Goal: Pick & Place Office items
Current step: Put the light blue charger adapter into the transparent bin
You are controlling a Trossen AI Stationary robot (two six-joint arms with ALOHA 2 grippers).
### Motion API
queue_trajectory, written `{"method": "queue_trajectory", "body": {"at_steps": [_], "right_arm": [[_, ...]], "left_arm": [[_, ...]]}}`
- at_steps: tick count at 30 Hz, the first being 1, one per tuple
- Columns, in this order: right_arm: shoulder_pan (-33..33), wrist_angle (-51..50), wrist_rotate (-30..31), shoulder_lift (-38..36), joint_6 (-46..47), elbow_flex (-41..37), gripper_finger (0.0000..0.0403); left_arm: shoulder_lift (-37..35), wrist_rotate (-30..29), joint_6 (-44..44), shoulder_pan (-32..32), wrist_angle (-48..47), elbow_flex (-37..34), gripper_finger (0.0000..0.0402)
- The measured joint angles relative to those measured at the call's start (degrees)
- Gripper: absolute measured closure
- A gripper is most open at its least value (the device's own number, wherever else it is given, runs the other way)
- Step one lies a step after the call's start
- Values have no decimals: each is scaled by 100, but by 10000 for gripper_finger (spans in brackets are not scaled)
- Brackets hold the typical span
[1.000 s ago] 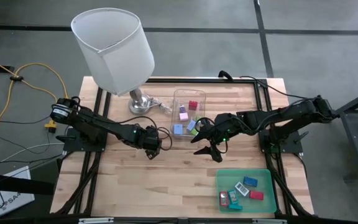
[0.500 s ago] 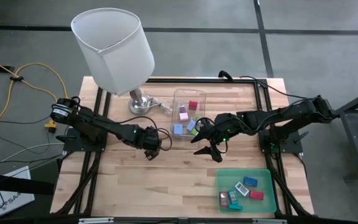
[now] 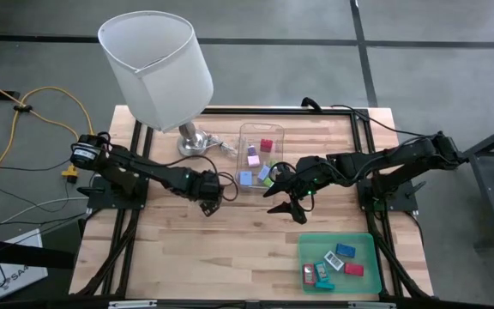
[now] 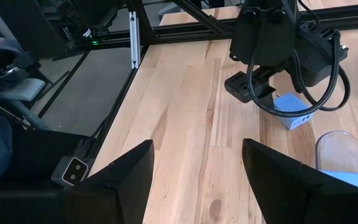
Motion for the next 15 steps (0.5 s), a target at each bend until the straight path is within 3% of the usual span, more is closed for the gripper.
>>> {"method": "queue_trajectory", "body": {"at_steps": [15], "right_arm": [[-2, -1, 0, 1, 1, 0, 171]], "left_arm": [[2, -1, -18, 0, 290, -107, 105]]}}
